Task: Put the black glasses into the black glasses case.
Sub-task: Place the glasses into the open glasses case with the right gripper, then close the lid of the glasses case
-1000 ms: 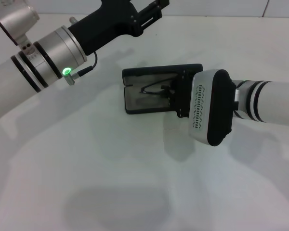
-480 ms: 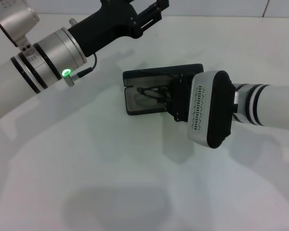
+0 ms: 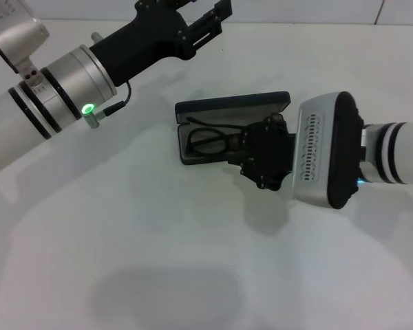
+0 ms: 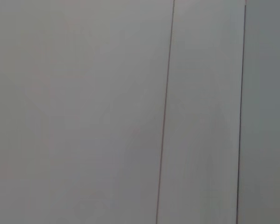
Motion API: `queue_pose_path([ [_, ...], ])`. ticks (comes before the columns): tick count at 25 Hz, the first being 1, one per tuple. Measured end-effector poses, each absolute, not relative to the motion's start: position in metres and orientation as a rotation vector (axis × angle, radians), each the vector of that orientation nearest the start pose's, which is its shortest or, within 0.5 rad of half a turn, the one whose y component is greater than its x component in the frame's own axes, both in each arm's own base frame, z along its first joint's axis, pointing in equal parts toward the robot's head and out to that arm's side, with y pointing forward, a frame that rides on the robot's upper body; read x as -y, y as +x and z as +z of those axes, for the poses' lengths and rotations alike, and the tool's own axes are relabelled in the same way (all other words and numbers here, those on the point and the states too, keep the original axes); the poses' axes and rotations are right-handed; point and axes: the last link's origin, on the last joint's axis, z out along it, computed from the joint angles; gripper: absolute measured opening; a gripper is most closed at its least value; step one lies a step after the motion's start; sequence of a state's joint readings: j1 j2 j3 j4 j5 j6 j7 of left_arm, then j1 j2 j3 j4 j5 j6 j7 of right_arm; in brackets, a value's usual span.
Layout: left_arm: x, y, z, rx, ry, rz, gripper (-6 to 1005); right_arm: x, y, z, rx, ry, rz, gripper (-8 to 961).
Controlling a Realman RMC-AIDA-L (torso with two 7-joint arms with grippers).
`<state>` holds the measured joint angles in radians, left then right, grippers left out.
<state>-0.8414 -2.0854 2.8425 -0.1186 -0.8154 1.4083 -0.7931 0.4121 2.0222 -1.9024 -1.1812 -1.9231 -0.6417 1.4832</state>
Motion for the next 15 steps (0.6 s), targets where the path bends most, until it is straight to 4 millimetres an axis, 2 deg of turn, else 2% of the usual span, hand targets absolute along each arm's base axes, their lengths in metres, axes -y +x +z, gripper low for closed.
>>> queue_pose_path([
  [5,-0.389,-0.192,-0.036,0.385,-2.273,-1.15,612,-0.342,0.17,-0.087,0.342,-2.659,0.025,189],
  [7,-0.388,-0.193,-0.036,0.39,-2.271,-1.148,612,-0.343,0.17,-0.078,0.304,-2.668,0.061,189],
  [10,-0.389,-0.197,-0.036,0.399,-2.266,-1.13,612,-0.342,0.174,-0.052,0.223,-2.719,0.181,190],
  [11,-0.39,-0.199,-0.037,0.41,-2.263,-1.113,612,-0.339,0.178,-0.038,0.186,-2.748,0.257,190],
  [15,-0.397,-0.203,-0.044,0.46,-2.267,-1.029,613,-0.329,0.208,0.012,0.05,-2.805,0.518,190],
])
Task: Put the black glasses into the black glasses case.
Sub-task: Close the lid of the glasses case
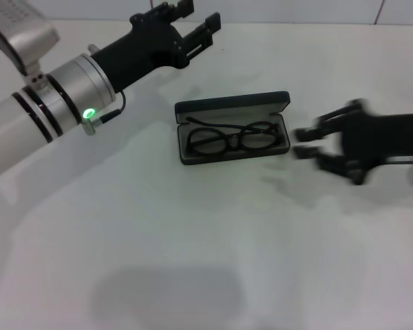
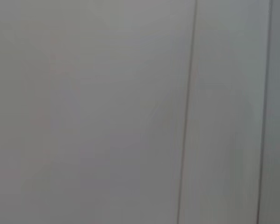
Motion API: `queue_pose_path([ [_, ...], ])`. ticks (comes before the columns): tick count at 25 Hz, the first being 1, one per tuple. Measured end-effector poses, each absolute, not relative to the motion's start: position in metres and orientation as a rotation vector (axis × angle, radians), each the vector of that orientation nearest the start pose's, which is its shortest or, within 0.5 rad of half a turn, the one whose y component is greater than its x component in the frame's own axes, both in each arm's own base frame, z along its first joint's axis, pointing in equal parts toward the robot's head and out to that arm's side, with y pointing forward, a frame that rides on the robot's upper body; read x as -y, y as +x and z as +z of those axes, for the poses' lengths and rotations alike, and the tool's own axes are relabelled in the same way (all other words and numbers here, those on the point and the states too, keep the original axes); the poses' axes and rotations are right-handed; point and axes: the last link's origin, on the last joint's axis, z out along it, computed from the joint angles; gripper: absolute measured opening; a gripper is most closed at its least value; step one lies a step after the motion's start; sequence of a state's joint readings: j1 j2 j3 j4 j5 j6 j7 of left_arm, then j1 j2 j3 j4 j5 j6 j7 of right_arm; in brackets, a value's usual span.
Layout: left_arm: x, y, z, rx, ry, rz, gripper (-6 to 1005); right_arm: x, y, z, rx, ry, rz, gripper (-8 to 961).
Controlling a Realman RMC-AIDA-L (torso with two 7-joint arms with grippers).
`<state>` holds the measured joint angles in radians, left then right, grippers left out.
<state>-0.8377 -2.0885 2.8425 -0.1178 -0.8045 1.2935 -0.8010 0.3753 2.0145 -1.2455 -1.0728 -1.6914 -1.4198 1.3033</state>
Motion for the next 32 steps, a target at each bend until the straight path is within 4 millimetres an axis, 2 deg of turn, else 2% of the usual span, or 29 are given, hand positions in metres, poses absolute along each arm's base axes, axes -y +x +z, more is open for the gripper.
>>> queue_pose_path([
  [1,-0.398,-0.203,-0.046,0.466,-2.272,-1.011,613,-0.326,0.219,0.026,0.008,-2.8,0.6,190],
  [5,-0.4,-0.207,-0.055,0.491,-2.32,-0.923,613,-0.323,0.249,0.057,-0.117,-2.737,0.75,191],
  [11,-0.402,-0.208,-0.07,0.505,-2.424,-0.771,614,-0.319,0.279,0.08,-0.257,-2.596,0.816,229],
  [15,-0.403,-0.208,-0.076,0.509,-2.449,-0.72,614,-0.317,0.283,0.082,-0.271,-2.533,0.84,314],
  [23,-0.416,-0.198,-0.09,0.518,-2.478,-0.576,615,-0.316,0.28,0.073,-0.237,-2.541,0.838,536],
  [27,-0.416,-0.195,-0.096,0.504,-2.515,-0.525,615,-0.317,0.278,0.071,-0.227,-2.543,0.841,630],
  [32,-0.412,-0.193,-0.1,0.465,-2.552,-0.514,616,-0.317,0.279,0.067,-0.24,-2.552,0.827,640],
])
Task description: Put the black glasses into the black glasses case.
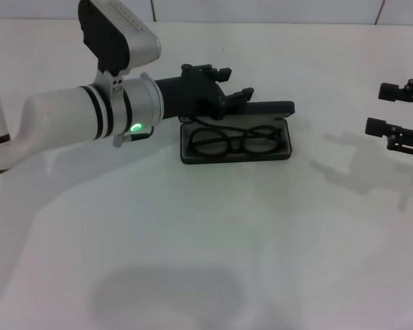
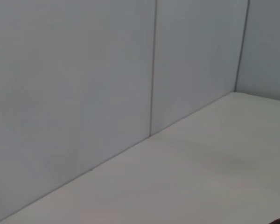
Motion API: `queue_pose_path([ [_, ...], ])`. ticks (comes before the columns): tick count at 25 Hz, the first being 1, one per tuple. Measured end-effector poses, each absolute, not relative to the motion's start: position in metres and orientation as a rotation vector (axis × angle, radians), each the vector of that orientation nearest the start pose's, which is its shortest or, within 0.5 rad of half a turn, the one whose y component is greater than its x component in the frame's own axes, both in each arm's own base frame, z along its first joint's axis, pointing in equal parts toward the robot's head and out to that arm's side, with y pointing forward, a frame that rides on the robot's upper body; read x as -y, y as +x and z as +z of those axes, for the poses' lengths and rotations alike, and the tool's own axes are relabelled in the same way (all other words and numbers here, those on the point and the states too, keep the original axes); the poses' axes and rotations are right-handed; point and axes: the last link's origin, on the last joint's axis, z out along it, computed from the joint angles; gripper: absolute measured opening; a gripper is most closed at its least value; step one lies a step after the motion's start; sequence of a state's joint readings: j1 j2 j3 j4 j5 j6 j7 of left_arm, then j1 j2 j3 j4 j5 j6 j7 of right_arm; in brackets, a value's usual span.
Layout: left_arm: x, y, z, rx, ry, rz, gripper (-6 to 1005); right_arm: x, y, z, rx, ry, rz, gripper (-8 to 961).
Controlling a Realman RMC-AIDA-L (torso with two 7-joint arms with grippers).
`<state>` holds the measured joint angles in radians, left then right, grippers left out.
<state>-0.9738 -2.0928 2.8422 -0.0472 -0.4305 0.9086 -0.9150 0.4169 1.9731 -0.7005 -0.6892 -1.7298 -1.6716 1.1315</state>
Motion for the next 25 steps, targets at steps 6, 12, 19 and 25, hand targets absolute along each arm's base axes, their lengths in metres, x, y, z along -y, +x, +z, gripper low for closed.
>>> queue_pose_path([
  [6,-0.403,-0.203,-0.102,0.476,-2.568,-0.511,616,-0.32,0.278,0.064,-0.244,-2.549,0.821,653],
  [12,-0.392,-0.213,-0.107,0.472,-2.578,-0.503,617,-0.323,0.278,0.061,-0.243,-2.536,0.806,665],
  [19,-0.382,-0.205,-0.106,0.382,-2.598,-0.609,618,-0.325,0.276,0.056,-0.241,-2.541,0.804,679],
  [25,-0.368,-0.197,-0.088,0.322,-2.624,-0.837,618,-0.322,0.269,0.05,-0.226,-2.559,0.84,692],
])
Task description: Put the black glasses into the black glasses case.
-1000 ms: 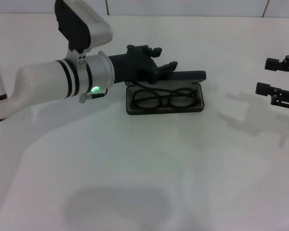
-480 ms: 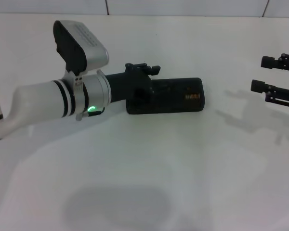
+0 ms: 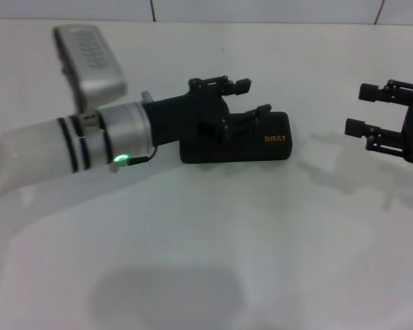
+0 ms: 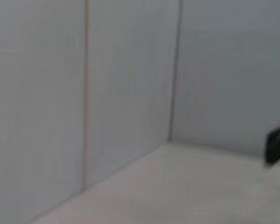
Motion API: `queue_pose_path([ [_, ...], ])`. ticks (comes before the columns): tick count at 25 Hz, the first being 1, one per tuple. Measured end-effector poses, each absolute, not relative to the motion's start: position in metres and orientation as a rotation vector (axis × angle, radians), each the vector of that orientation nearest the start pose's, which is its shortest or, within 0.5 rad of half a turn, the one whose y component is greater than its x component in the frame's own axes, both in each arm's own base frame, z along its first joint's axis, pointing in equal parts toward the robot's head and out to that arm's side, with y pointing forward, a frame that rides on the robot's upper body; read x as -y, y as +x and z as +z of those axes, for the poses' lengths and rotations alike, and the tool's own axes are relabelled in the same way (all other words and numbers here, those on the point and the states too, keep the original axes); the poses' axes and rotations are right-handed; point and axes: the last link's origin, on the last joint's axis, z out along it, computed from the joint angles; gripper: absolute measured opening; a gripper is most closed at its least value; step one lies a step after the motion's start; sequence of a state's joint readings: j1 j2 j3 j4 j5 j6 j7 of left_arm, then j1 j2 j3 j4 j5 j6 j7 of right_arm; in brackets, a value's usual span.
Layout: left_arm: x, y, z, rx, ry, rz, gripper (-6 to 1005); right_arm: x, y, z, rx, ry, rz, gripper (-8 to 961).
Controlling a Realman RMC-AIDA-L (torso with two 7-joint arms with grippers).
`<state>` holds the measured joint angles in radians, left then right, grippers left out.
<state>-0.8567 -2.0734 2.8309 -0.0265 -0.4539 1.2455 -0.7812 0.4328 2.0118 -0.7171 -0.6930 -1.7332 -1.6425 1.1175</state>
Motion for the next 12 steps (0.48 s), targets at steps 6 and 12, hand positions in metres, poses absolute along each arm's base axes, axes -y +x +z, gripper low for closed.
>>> queue_pose_path([
  [6,-0.348,-0.2,-0.049,0.21,-2.652,-1.079,619,-0.316,0.255,0.028,-0.135,-2.653,0.905,704],
  [12,-0.331,-0.21,-0.025,0.118,-2.678,-1.161,865,-0.31,0.241,0.012,0.053,-2.701,0.967,771],
])
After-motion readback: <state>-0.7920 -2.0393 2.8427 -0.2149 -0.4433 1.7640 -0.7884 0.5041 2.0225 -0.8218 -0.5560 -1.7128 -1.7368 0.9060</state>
